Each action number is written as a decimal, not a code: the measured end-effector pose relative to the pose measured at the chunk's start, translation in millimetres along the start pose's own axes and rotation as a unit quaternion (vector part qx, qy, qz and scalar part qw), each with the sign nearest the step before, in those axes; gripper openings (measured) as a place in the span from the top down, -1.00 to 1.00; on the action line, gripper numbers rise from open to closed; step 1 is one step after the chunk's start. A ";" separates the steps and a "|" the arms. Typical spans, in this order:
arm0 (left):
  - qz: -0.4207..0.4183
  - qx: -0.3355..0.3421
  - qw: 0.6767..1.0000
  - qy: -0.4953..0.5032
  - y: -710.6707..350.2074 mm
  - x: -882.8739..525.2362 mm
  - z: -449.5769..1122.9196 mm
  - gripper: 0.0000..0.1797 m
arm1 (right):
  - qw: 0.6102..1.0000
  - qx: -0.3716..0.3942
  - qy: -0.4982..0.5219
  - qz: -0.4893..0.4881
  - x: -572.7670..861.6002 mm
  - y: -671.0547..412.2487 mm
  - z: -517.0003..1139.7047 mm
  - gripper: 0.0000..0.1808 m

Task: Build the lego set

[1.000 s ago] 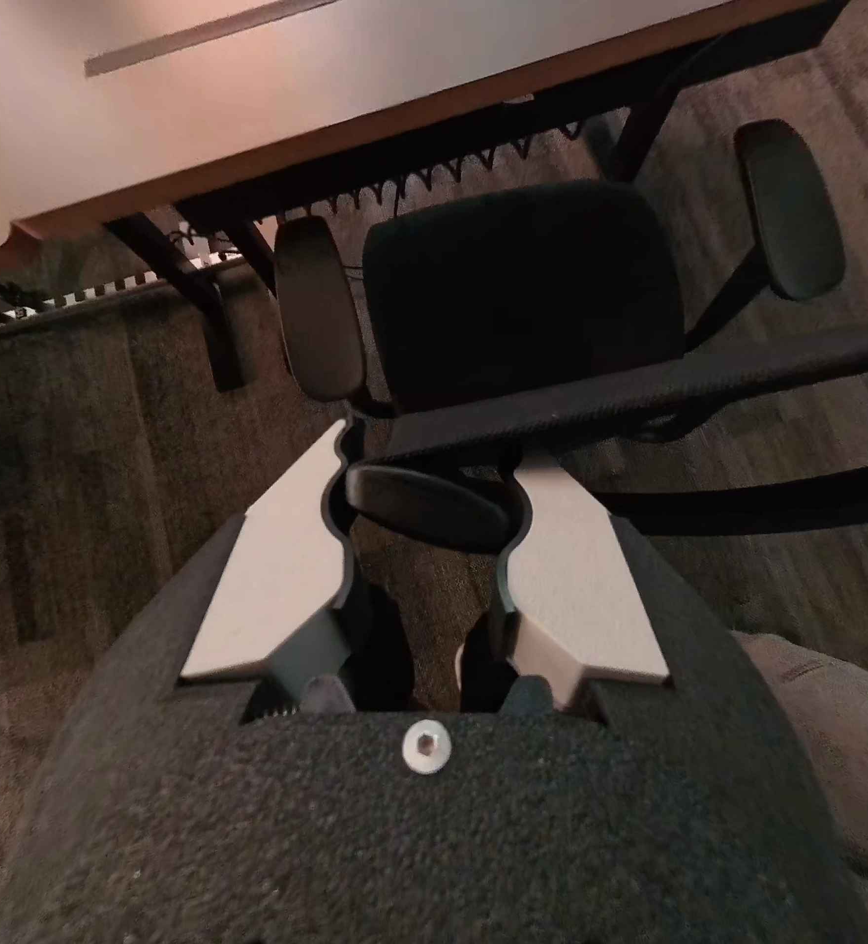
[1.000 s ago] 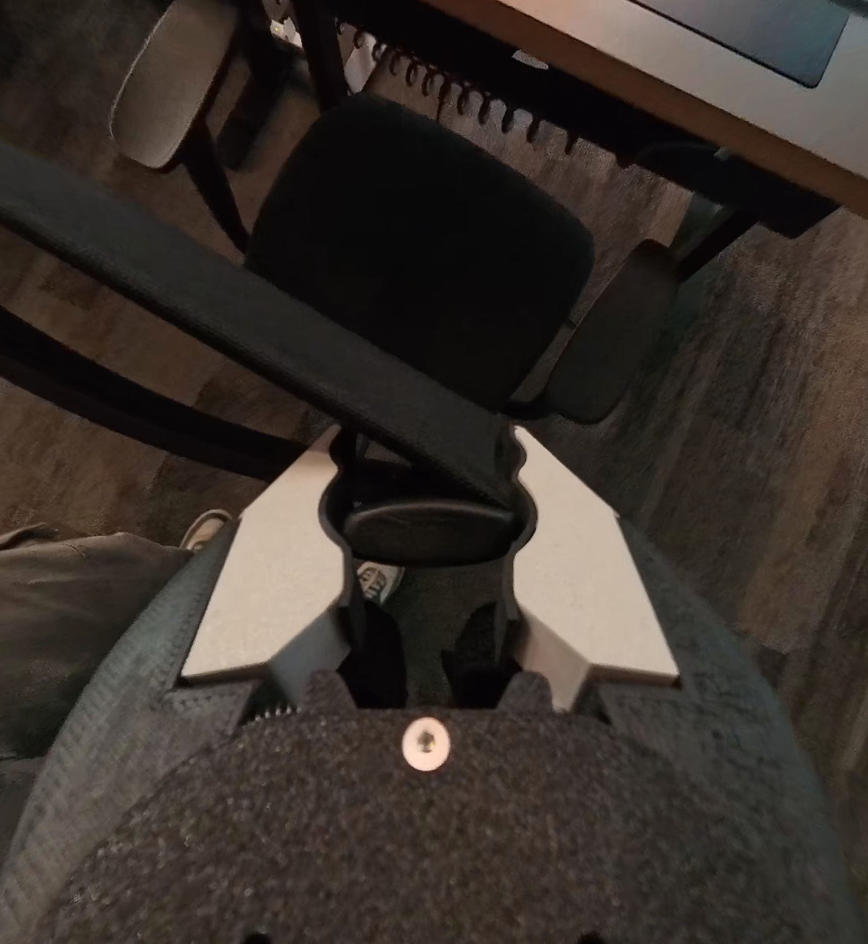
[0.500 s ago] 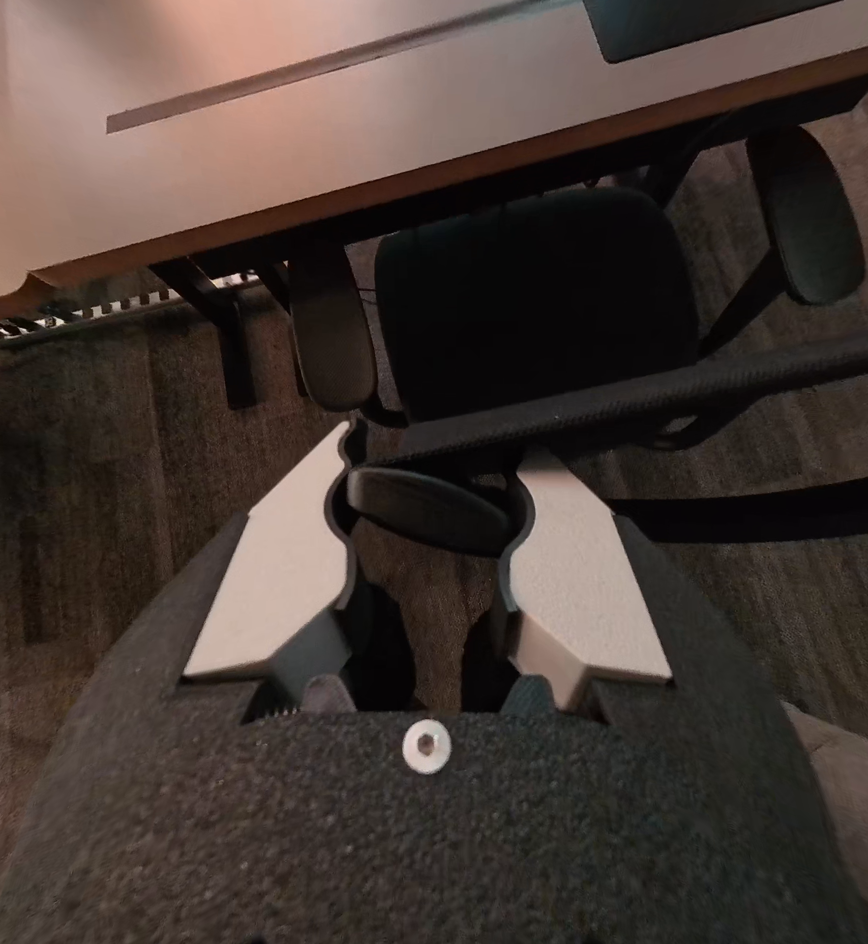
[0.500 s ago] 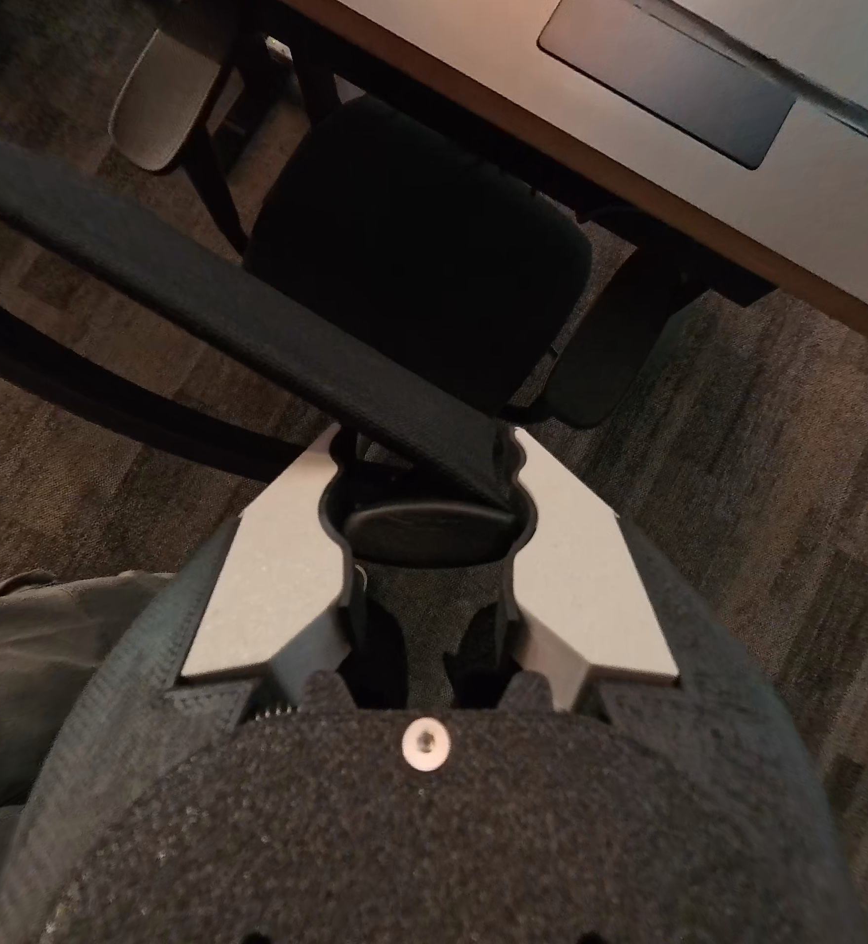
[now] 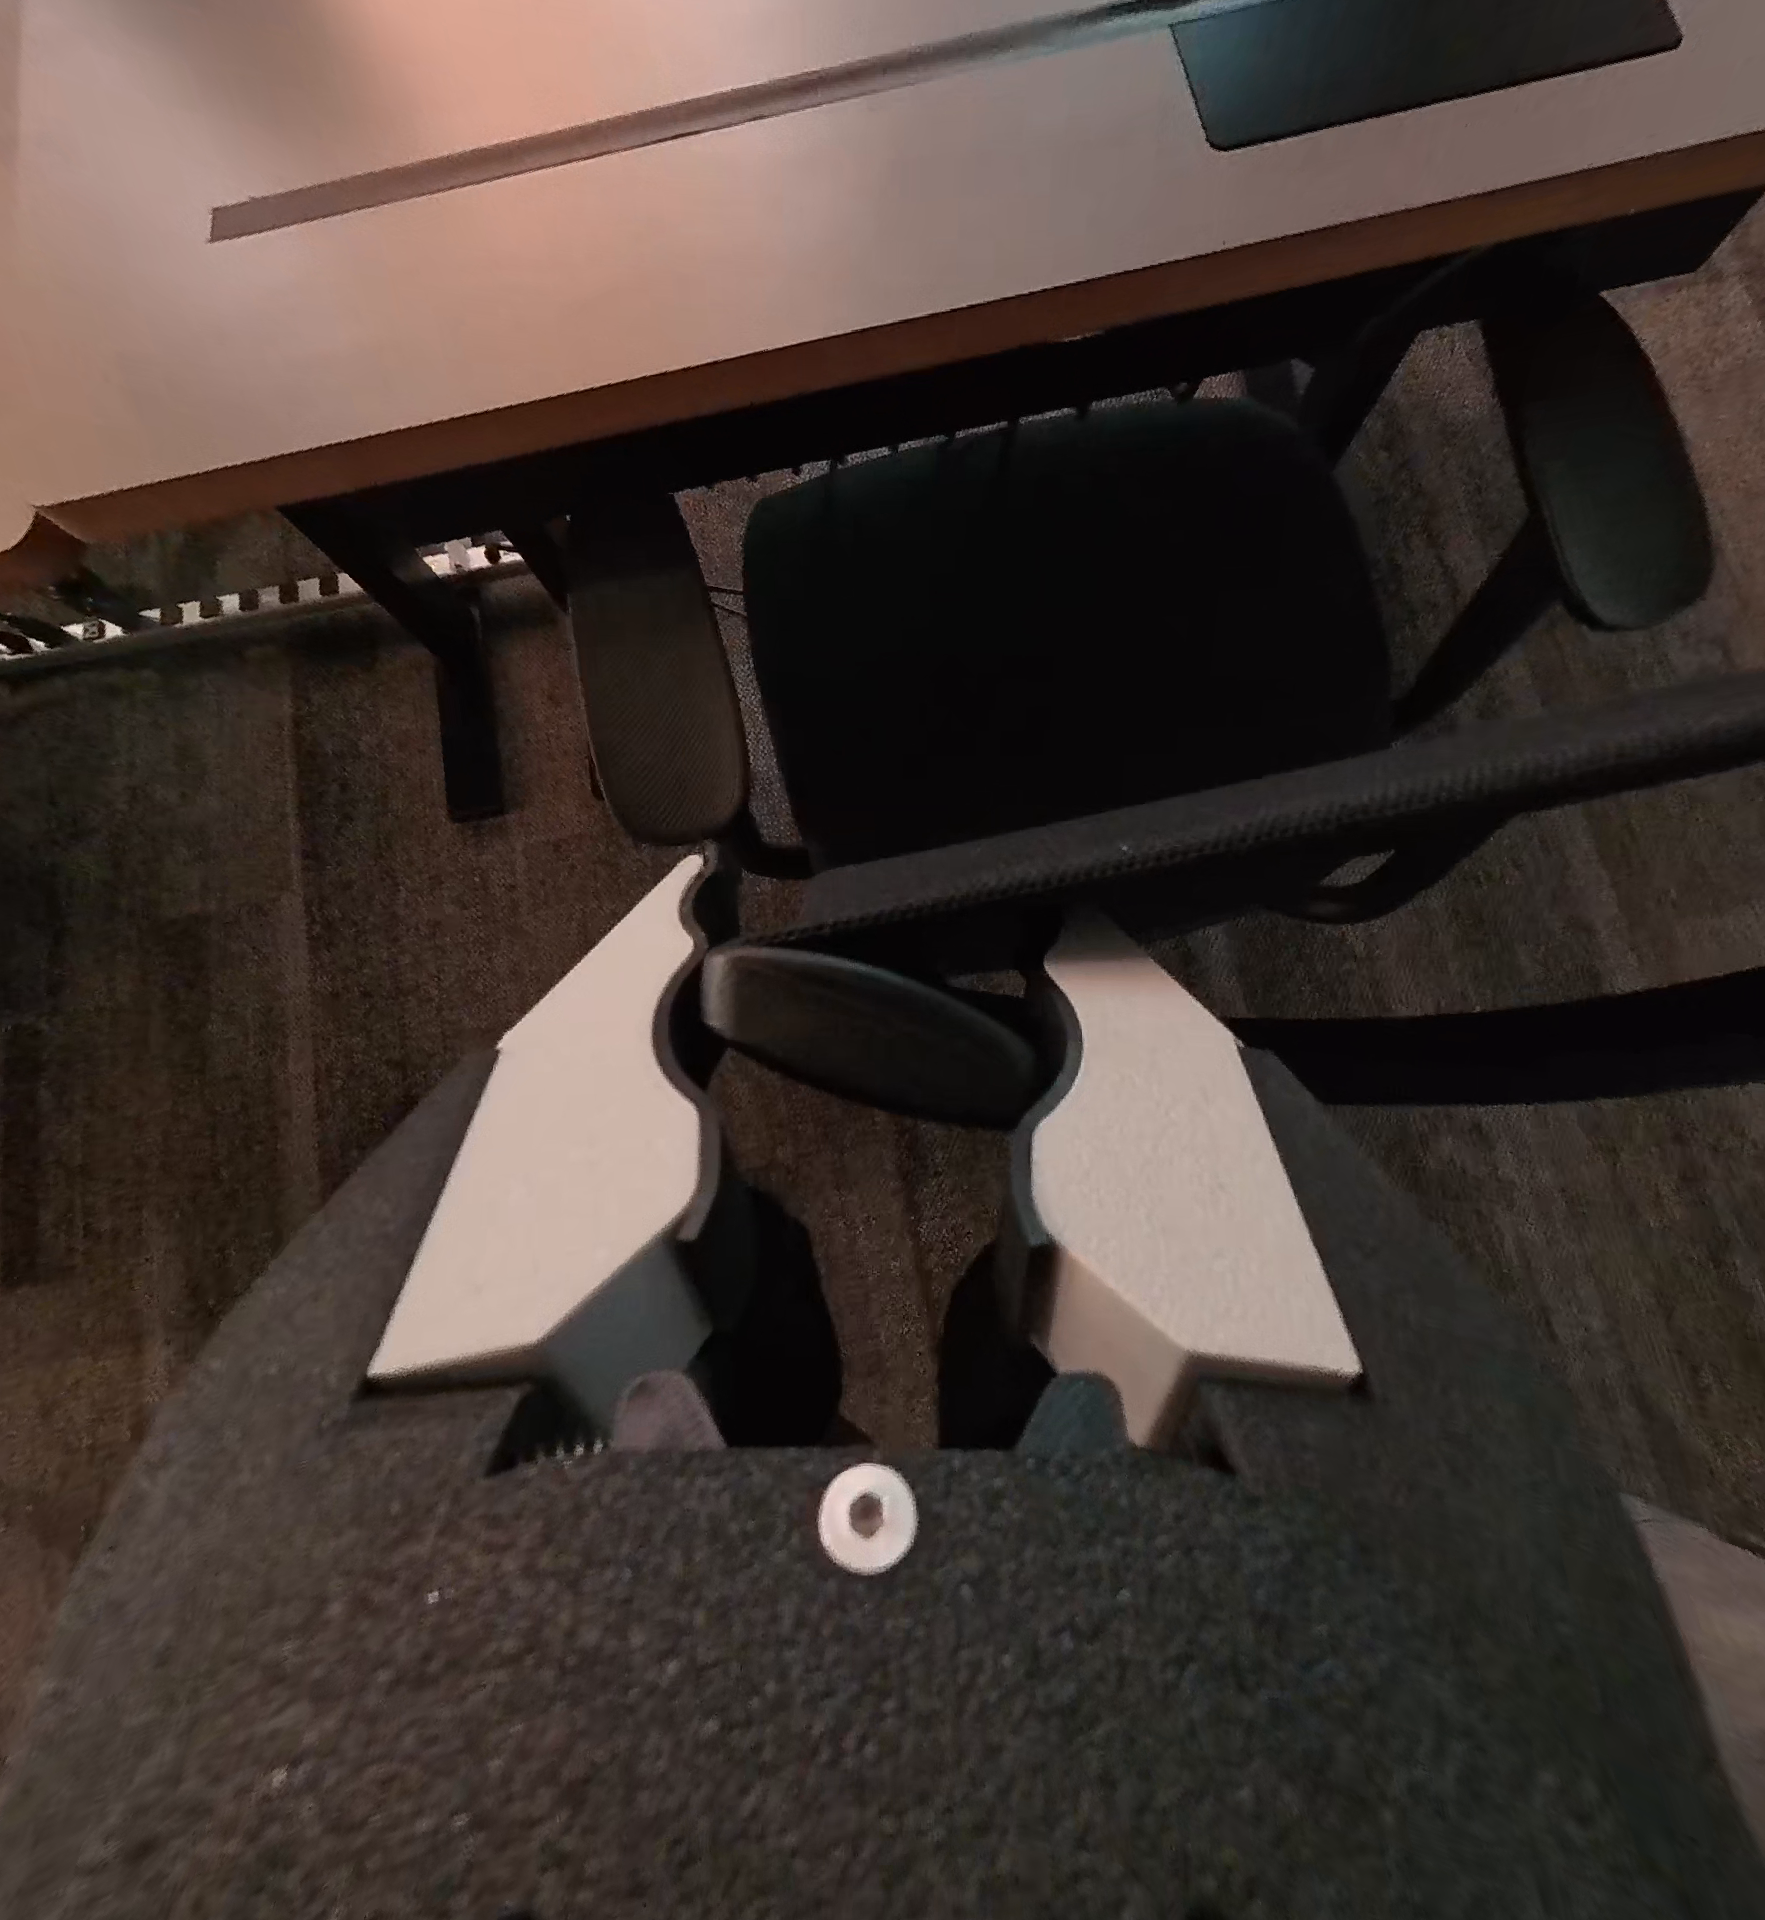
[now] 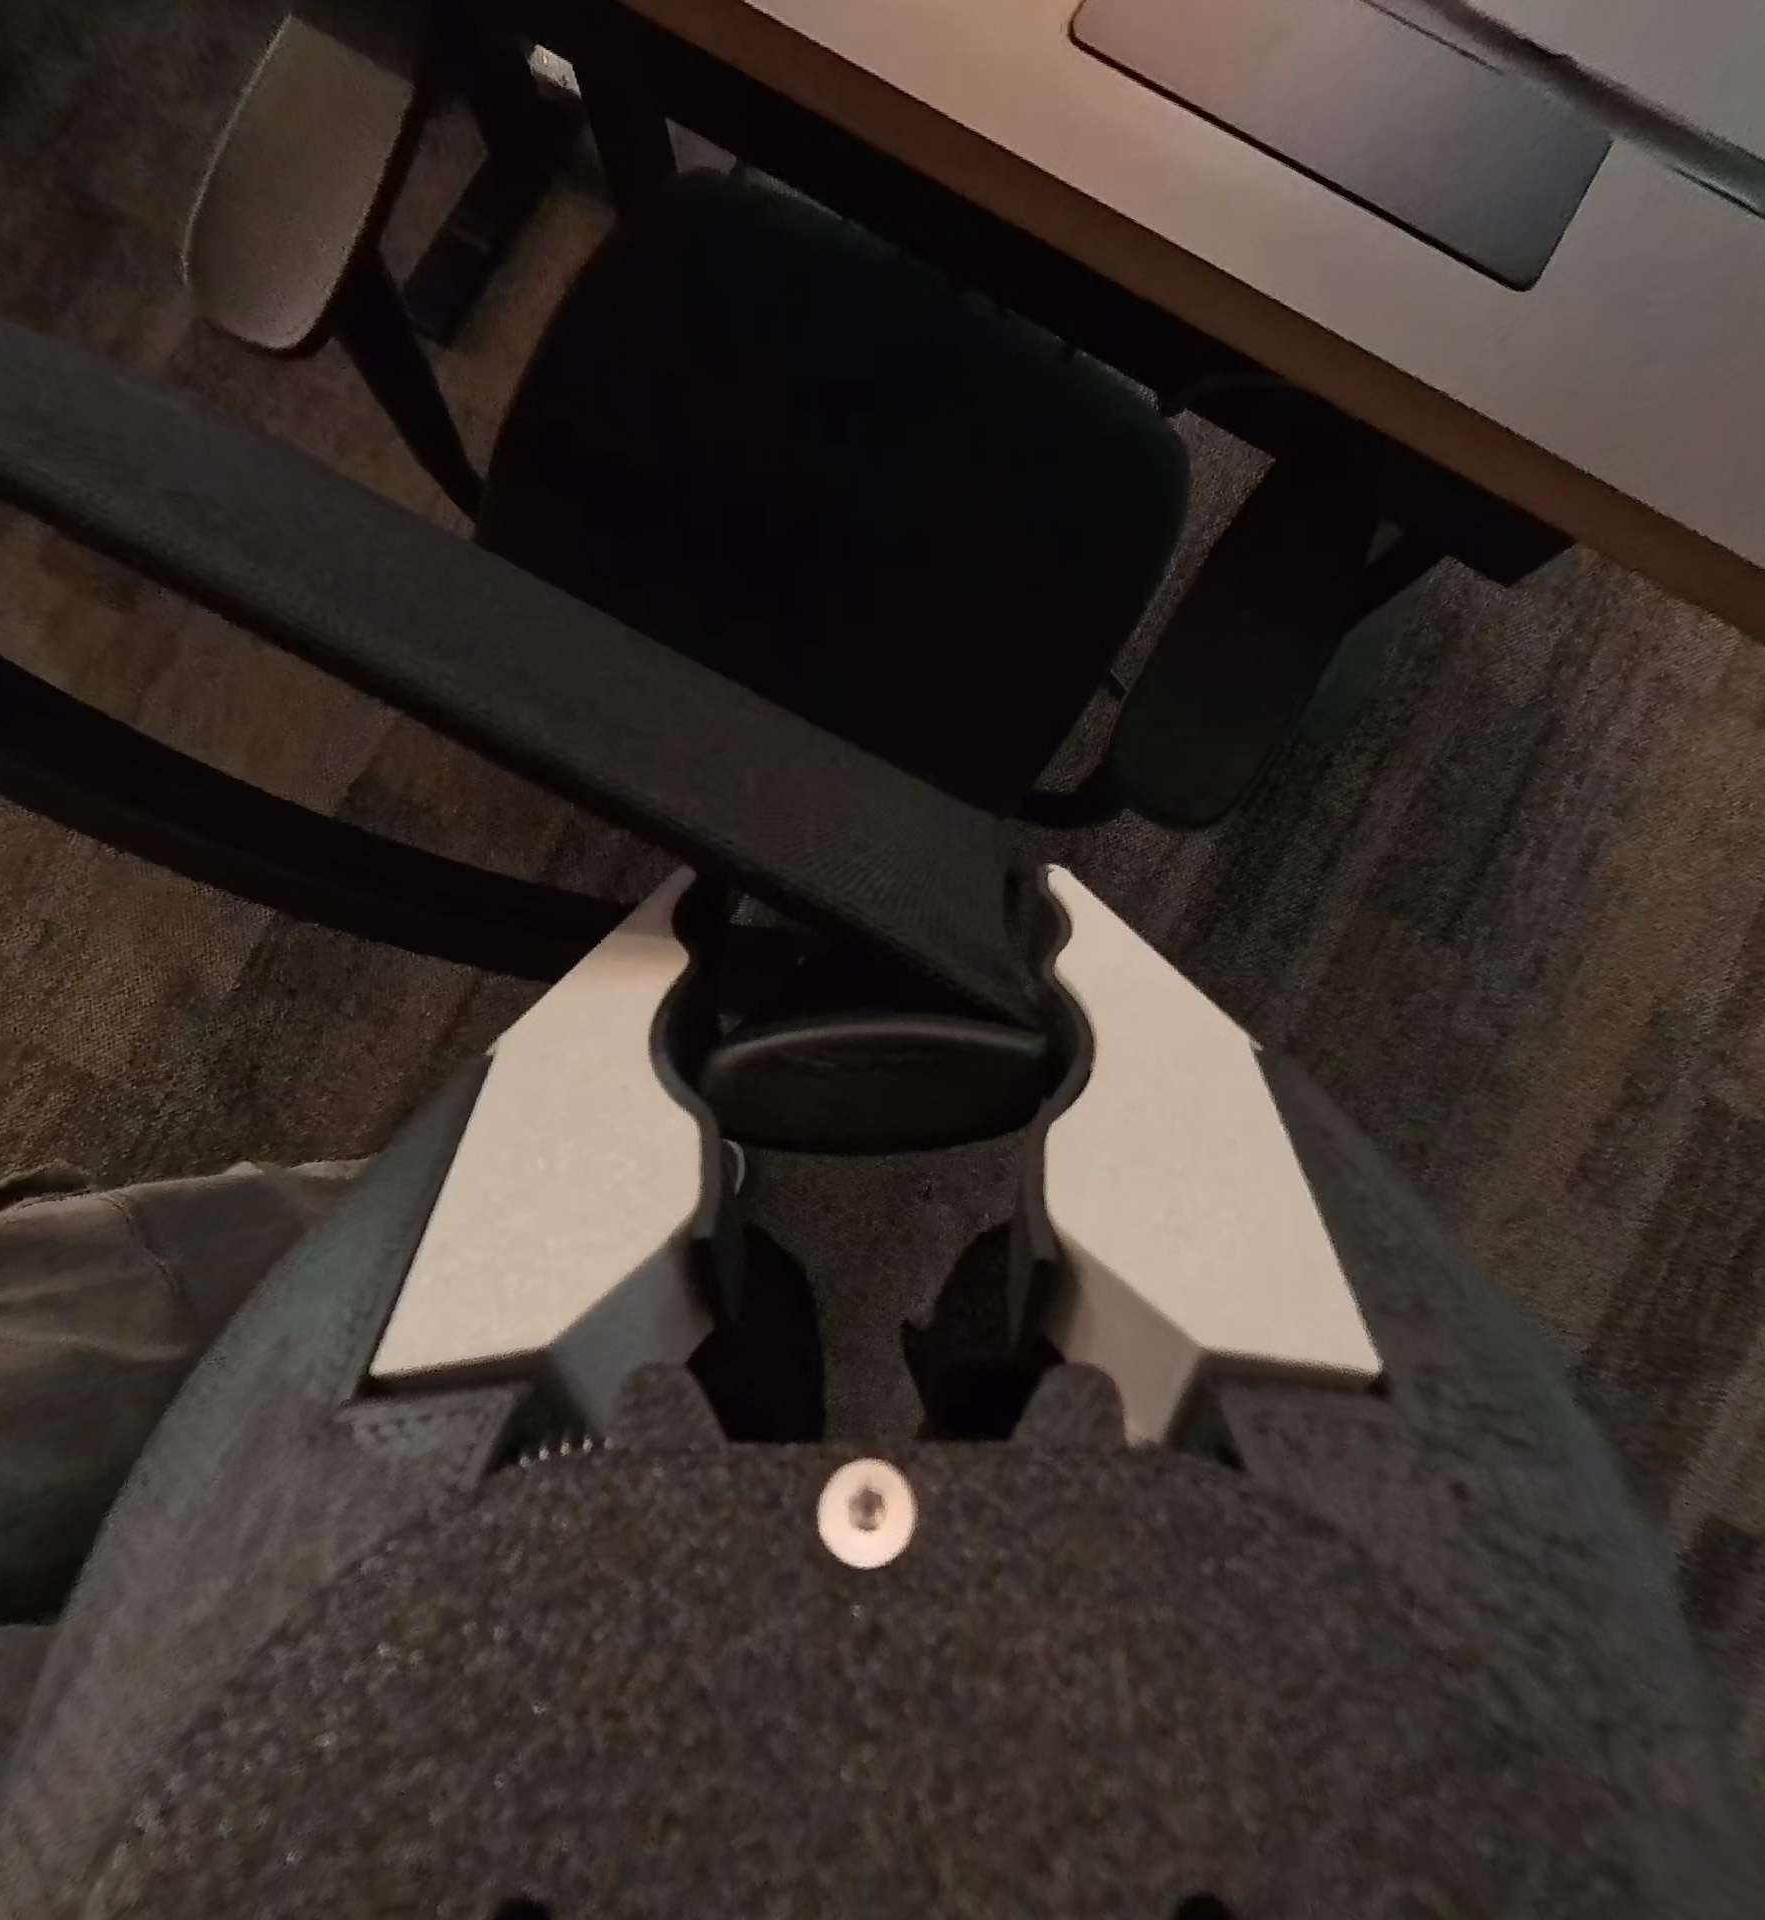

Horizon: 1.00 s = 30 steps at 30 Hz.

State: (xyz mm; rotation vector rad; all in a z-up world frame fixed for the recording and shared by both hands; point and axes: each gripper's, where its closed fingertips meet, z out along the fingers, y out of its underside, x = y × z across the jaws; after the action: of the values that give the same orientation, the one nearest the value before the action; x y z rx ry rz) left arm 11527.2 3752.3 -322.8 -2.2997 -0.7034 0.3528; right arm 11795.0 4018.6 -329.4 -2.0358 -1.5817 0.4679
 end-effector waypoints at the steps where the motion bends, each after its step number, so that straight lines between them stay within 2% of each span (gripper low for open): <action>1: 0.003 0.000 1.000 0.002 -0.3 -0.4 0.2 0.42 | 1.000 0.001 0.001 0.001 -0.3 -0.1 0.5 0.34; 17: 0.054 -0.062 0.996 0.032 8.3 7.2 -12.2 0.34 | 1.000 0.013 0.019 0.017 3.9 1.0 -6.0 0.34; 19: 0.062 -0.046 0.997 0.030 3.0 5.5 -22.7 0.37 | 0.999 0.031 0.009 0.013 0.0 -3.2 -14.6 0.34; 22: 0.053 -0.019 0.998 0.028 -6.1 3.3 -46.4 0.35 | 0.998 0.058 -0.017 0.015 -11.1 -13.6 -39.3 0.21; 30: -0.060 0.072 0.996 0.010 8.9 -20.0 -141.5 0.43 | 0.975 0.196 -0.092 0.050 -53.5 -39.7 -117.3 0.22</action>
State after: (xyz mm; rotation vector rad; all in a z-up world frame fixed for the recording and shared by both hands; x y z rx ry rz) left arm 11575.2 3658.4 -225.9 -2.1113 -0.7771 0.3145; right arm 11815.5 3952.6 -213.6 -1.8107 -1.3586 0.9498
